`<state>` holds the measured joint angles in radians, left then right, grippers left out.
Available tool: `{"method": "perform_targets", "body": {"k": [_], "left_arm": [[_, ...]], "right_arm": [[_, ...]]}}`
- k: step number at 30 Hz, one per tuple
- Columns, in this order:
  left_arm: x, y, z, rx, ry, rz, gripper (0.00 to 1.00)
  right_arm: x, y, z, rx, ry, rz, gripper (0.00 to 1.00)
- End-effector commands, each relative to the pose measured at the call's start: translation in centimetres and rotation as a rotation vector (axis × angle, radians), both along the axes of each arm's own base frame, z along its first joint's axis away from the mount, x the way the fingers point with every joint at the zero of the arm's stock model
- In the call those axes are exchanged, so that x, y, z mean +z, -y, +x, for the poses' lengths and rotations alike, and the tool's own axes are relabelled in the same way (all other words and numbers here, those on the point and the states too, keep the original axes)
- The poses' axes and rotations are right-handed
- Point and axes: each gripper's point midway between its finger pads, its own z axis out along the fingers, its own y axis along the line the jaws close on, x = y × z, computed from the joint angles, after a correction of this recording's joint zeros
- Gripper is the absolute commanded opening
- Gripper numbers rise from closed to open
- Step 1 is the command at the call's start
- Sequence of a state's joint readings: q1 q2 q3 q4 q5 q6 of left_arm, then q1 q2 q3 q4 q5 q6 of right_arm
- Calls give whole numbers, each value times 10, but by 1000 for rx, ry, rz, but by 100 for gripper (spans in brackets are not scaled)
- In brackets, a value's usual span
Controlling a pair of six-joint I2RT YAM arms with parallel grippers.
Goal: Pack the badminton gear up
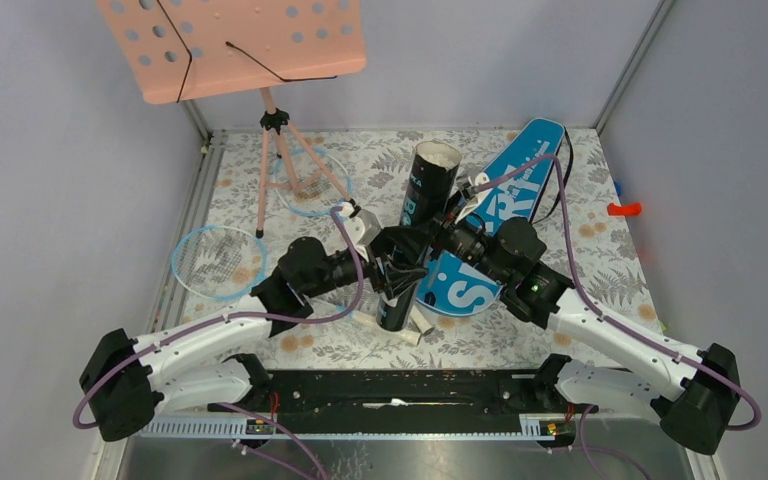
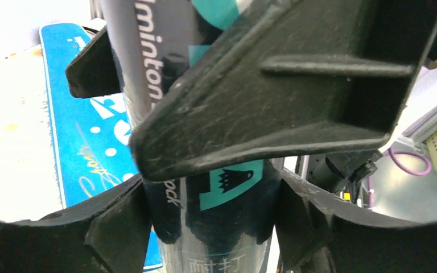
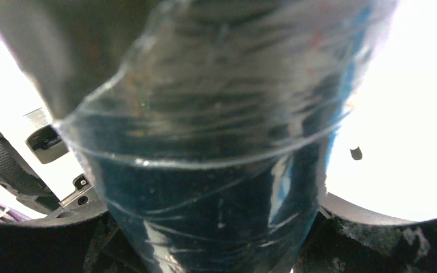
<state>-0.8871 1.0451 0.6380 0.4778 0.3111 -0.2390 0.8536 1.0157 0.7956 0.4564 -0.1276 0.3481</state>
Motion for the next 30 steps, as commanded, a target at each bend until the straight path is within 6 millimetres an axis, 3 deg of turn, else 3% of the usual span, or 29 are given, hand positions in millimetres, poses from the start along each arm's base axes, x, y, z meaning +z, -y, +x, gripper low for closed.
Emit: {"method": "perform_targets", "body": {"k": [1,3,8,15,19,24,30], "left_arm": [[30,-1,24,109,71,-17,53],[28,-4,27,132,83,-7,37],[28,-14,29,183,135,-55,30],[27,-62,50,441,196,-130,25],[28,-97,60,607,230,-125,24],[32,-123,69,712,268,-110,25],[35,-146,84,785,301,-155,25]], "right_arm": [[28,-3,-18,49,4,106,42],[19,2,-20,36,-17,83,57],[-3,22,-28,4,-27,-54,98],[-33,66,-24,-154,-57,-235,100],[-66,134,-4,-484,-170,-389,100],[-115,213,4,-777,-387,-512,100],[-149,273,19,-977,-576,-502,100]]}}
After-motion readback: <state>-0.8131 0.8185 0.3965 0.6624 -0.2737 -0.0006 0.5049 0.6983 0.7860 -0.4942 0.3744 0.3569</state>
